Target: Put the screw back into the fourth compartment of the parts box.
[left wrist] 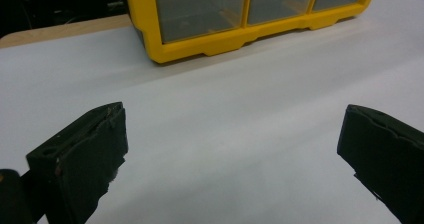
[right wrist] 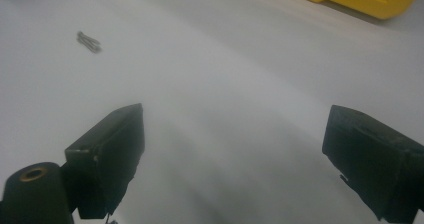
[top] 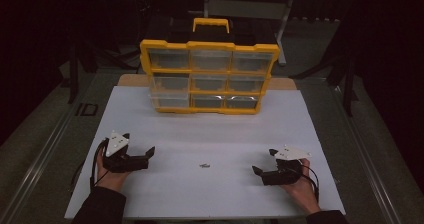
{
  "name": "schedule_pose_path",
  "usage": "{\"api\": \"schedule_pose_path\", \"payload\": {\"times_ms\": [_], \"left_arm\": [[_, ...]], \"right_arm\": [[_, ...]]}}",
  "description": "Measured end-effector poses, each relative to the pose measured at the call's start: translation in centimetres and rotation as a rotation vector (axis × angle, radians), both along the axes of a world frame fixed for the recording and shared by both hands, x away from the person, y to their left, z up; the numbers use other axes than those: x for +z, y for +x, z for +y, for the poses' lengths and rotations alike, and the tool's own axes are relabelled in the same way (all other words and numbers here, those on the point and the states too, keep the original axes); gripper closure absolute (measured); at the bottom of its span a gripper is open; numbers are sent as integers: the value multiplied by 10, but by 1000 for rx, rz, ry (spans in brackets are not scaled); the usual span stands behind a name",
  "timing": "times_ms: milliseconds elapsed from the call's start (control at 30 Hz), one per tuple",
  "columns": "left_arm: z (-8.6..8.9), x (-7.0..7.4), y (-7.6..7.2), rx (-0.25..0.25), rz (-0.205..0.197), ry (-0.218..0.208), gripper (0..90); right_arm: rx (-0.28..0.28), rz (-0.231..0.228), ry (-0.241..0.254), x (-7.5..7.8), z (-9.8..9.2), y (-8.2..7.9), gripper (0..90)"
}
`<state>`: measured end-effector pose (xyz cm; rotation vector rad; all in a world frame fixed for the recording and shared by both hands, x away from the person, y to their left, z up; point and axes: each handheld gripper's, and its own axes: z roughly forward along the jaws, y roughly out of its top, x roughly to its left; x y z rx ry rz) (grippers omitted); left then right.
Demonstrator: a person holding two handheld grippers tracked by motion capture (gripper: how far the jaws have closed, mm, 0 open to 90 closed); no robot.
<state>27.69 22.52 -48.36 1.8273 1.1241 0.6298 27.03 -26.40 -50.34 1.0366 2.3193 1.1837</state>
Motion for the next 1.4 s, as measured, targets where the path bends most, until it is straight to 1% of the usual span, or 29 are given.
{"api": "schedule_pose_path", "payload": {"times_ms": [133,200,267,400,533,633,700,800,900,1033,1100,1200,1233,1300,1400], "left_arm": [[-3,-1,0,-5,1,8,6],[-4,-2,1,-7,-1,22,6],[-4,-2,1,-9,-2,23,6],[-4,-2,2,-6,-4,28,6],[-3,-3,3,-7,-2,35,6],[-4,-4,3,-11,0,38,6],[-4,-4,3,-12,-2,41,6],[-5,-4,3,-15,-1,46,6],[-5,-4,4,-18,0,50,6],[-6,-5,4,-21,3,56,6],[-6,-5,4,-22,2,57,6],[-6,-5,4,-24,2,59,6],[-6,-5,4,-24,1,58,6],[-6,-5,4,-23,2,56,6],[-5,-5,4,-22,2,56,6]], "right_arm": [[22,6,21,8,6,2,100],[31,-3,34,13,11,5,100],[49,7,50,19,19,9,100],[101,11,55,29,40,20,100],[161,8,24,36,67,30,101],[203,14,-10,36,86,37,101],[227,21,-37,35,99,43,110],[251,42,-63,30,115,50,111],[281,63,-83,24,129,55,110],[319,74,-134,16,150,58,110],[333,75,-156,11,157,60,110],[350,86,-208,2,170,65,110],[357,85,-216,0,172,67,110],[361,101,-231,-5,178,69,110],[381,106,-264,-11,185,71,110]]}}
